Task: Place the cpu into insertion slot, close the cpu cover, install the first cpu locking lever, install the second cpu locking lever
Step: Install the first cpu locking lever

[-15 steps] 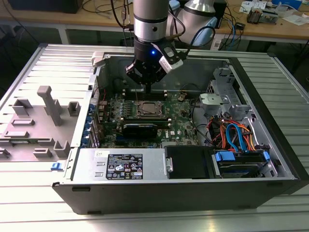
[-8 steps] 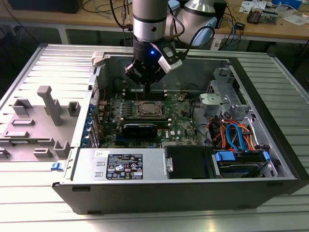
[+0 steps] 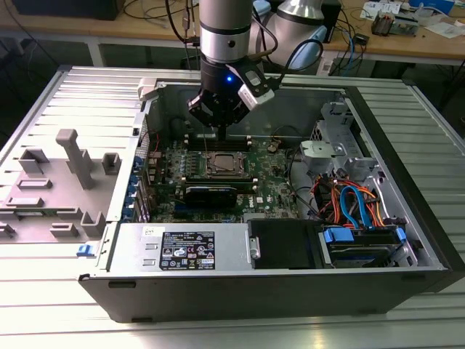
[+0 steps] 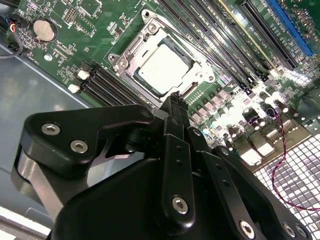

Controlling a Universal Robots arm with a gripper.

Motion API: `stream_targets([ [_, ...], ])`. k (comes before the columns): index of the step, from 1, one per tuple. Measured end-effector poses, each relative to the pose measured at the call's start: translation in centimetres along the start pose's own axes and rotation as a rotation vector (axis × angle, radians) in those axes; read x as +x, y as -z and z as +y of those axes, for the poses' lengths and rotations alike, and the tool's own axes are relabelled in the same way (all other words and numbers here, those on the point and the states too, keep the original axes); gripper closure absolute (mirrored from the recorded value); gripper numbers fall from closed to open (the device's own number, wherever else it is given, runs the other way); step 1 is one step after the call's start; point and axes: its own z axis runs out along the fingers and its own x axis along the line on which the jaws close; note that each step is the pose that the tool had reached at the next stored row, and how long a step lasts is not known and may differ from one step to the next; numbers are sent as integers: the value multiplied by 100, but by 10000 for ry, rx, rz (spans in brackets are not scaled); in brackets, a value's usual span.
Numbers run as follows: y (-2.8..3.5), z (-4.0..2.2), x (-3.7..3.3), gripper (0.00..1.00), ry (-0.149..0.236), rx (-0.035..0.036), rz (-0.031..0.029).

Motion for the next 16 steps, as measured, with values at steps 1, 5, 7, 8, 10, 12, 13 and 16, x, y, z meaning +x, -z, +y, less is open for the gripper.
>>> stream_targets([
  [1,0,0,0,89,0,-1,0],
  [5,0,1,2,89,1,-1,0],
  [7,0,6,28,89,3,0,-2],
  [8,1,13,60,89,6,-1,-2],
  [10,1,20,95,89,14,0,-3],
  [12,1,24,124,89,26,0,-3],
  [13,1,31,164,89,38,0,-2],
  [16,-23,49,240,89,-47,9,-24],
])
